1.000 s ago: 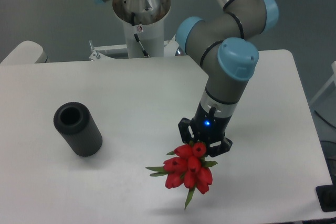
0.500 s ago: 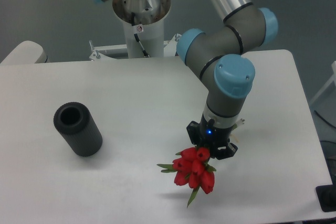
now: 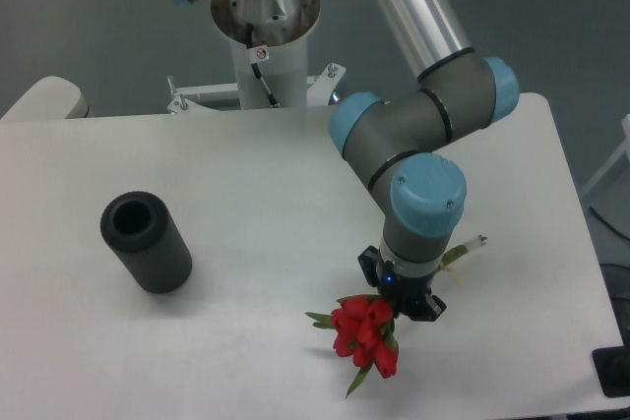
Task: Pick up the flowers from the vase
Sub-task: 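Hold the tulips hanging from the gripper above the table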
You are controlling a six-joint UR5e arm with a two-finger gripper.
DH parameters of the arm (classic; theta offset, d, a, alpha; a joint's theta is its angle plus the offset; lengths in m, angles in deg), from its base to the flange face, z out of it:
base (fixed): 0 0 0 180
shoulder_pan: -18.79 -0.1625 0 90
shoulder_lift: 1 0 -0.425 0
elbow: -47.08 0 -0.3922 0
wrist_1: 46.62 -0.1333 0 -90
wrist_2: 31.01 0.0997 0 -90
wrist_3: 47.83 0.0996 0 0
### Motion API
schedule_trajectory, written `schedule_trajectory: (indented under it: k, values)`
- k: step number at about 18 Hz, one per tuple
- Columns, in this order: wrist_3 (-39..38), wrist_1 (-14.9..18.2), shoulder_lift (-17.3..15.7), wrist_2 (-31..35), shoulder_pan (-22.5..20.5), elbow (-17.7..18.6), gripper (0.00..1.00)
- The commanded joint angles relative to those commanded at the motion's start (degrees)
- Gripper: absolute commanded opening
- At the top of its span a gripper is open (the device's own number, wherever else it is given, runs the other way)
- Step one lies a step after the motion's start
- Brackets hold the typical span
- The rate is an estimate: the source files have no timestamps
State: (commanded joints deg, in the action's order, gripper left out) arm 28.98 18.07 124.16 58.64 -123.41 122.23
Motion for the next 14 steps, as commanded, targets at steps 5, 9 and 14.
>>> schedule_trajectory:
  k: [5, 9, 14]
  values:
    - [0.36, 0.00, 0.18, 0.26, 0.00, 0.17, 0.03]
    - [2.37, -0.18, 0.26, 0.53, 0.00, 0.70, 0.03]
    - [4.49, -0.35, 1.05, 0.53, -0.09, 0.44, 0.03]
